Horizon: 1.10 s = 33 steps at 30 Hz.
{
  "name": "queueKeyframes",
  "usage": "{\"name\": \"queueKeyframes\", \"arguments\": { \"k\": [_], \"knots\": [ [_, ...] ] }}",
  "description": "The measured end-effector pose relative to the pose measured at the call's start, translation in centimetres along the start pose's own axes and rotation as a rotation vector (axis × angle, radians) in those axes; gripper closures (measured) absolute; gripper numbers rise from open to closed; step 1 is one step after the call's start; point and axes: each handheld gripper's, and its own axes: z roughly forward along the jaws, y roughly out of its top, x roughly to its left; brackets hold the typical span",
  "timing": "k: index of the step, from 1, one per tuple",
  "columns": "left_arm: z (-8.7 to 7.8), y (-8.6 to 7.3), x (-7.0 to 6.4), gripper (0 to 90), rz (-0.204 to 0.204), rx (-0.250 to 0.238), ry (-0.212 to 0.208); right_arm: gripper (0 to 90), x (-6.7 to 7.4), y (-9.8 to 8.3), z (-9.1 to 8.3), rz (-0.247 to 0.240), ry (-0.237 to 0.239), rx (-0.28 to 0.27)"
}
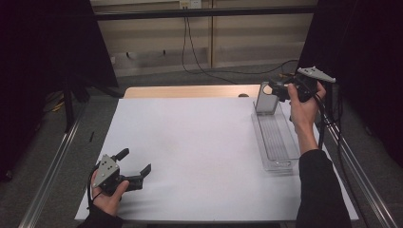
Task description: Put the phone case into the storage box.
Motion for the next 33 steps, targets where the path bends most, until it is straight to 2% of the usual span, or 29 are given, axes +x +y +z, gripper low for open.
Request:
{"name": "queueKeyframes", "arguments": {
  "k": [6,10,16,21,26,33],
  "knots": [
    [-0.2,0.0,0.0,2.8,-0.012,-0.005,0.019,0.0,-0.3,-0.6,-0.7,-0.013,0.016,0.001],
    [-0.3,0.1,0.0,2.2,-0.02,-0.016,0.025,0.0,-0.4,-1.0,-1.4,-0.009,0.043,-0.005],
    [-0.5,0.1,0.1,2.2,-0.017,-0.021,0.029,0.0,-0.3,-1.6,-2.5,-0.029,0.065,-0.009],
    [-0.5,0.1,0.0,2.0,-0.013,-0.018,0.02,0.0,-0.6,-2.1,-3.4,-0.017,0.078,-0.023],
    [-0.6,0.1,0.0,2.0,-0.01,-0.019,0.022,0.0,-0.7,-3.1,-4.2,-0.033,0.095,-0.018],
    [-0.7,0.1,0.1,2.0,-0.014,-0.023,0.031,0.1,-0.6,-3.6,-5.5,-0.039,0.109,-0.045]
  ]
}}
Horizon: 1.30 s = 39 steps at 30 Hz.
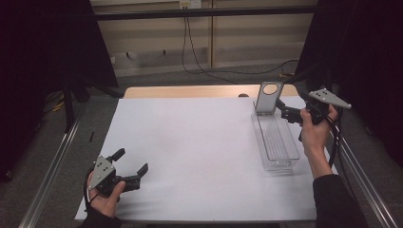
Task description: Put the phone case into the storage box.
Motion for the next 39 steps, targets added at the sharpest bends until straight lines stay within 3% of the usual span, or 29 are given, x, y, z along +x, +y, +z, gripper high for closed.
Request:
{"name": "queueKeyframes", "arguments": {
  "k": [15,39],
  "knots": [
    [-0.1,0.1,-0.1,2.1,0.006,-0.006,0.002,0.1,0.6,-1.3,-2.2,-0.012,0.05,-0.005],
    [-0.4,0.2,-0.3,2.5,0.0,-0.018,0.009,0.0,1.4,-4.2,-6.1,-0.004,0.057,0.0]
  ]
}}
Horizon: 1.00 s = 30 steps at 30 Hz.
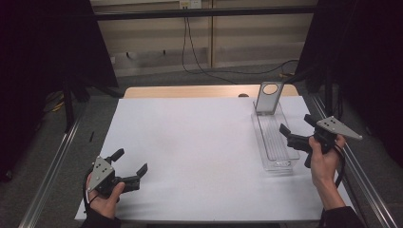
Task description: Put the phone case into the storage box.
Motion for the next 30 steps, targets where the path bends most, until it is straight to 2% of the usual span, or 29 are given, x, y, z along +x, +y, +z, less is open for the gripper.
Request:
{"name": "queueKeyframes", "arguments": {
  "k": [8,14,24,30],
  "knots": [
    [-0.2,0.0,0.1,2.5,-0.006,-0.004,0.014,0.0,0.8,-0.9,-1.5,-0.022,-0.024,-0.008],
    [-0.5,0.1,0.0,3.7,0.006,-0.006,0.034,0.0,1.1,-1.6,-2.6,-0.018,-0.036,-0.012],
    [-1.0,-0.1,-0.1,3.5,-0.026,-0.003,0.069,2.0,1.8,-3.4,-4.1,-0.01,-0.075,0.002],
    [-1.1,-0.2,-0.1,2.9,-0.01,0.008,0.063,2.0,2.0,-4.6,-5.2,0.011,-0.081,0.002]
  ]
}}
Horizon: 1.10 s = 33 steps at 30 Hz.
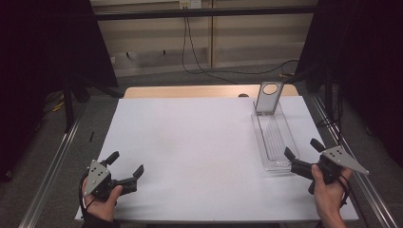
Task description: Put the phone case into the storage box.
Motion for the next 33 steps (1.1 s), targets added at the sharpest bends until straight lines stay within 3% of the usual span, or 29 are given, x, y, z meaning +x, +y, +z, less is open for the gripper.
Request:
{"name": "queueKeyframes", "arguments": {
  "k": [9,22,30,33],
  "knots": [
    [-0.2,-0.1,0.1,2.8,-0.019,-0.003,-0.001,1.4,0.3,-1.1,-1.5,0.012,0.019,0.007],
    [-0.3,-0.1,0.0,2.8,-0.012,0.003,-0.001,1.0,0.9,-2.6,-3.6,0.02,0.004,0.01],
    [-0.1,-0.1,0.0,2.7,-0.007,0.006,-0.01,0.5,0.9,-3.6,-3.7,0.047,0.001,0.039],
    [0.0,-0.1,0.0,2.7,-0.008,0.011,-0.011,0.3,1.0,-3.5,-3.7,0.034,0.001,0.03]
  ]
}}
